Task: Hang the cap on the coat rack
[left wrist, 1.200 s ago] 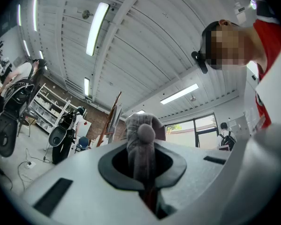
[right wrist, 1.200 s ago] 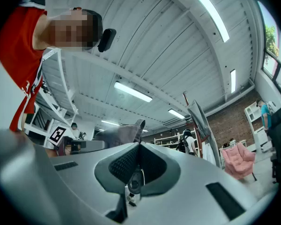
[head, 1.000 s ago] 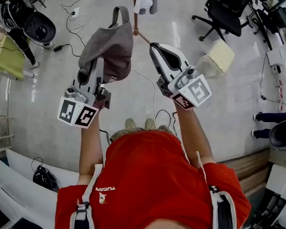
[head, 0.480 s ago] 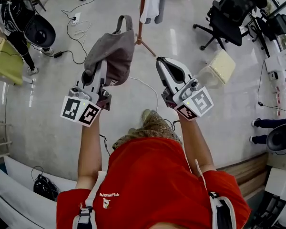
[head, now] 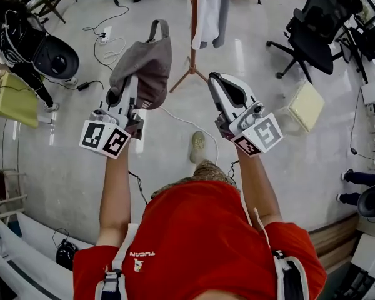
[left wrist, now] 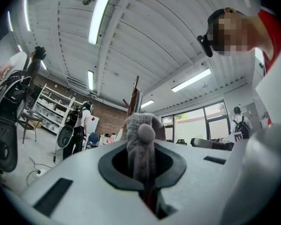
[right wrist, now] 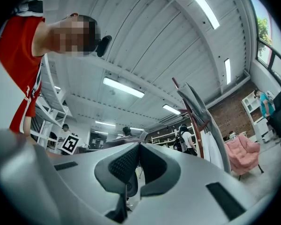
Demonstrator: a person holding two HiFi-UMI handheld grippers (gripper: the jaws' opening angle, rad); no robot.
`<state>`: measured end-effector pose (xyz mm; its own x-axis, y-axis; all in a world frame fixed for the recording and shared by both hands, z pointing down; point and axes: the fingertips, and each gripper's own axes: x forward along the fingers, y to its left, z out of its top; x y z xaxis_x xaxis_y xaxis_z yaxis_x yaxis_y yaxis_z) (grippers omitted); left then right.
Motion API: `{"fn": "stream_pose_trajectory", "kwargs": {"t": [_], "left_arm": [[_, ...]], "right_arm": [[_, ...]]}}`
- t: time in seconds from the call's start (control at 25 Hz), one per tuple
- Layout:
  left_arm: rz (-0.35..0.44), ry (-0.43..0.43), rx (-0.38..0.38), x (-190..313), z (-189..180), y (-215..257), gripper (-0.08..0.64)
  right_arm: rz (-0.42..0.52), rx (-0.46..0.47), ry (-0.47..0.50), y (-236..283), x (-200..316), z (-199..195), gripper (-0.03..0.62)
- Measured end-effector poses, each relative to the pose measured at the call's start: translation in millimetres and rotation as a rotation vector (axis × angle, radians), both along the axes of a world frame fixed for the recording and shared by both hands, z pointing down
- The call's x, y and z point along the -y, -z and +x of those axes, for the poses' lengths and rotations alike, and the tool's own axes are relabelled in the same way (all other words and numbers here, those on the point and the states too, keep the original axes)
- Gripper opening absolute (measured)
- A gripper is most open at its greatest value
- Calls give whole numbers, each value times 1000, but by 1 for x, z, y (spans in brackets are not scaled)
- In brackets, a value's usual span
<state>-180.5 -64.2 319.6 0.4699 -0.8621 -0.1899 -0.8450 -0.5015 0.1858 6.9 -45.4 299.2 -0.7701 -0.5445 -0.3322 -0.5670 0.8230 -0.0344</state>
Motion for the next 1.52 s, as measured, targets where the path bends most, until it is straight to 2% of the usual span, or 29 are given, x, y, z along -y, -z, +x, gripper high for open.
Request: {"fn": "stream_pose_trajectory", "kwargs": {"t": [0.2,0.4,0.68,1.08,1.32,1.52], "left_arm": [[-47,25,28,110,-1,-14,21],[-90,40,9,201,-5,-37,21],[-169,24,2,294,-19,-72,21],[-325,-92,-8,380,-8,-143,21],[-384,-195,-3,404,21,-175,21],[-430,-239,12,417,40,-196,23]], "right_arm": [[-16,2,22,0,95,10,23],[-29,-22,24,-4,168,25,23],[-62,-64,-3,-14,219,16,23],[-102,-106,-120,-23,256,4,23],[-139,-130,-173,-38,265,2,23],[-154,-145,-202,-43,267,3,23]]}}
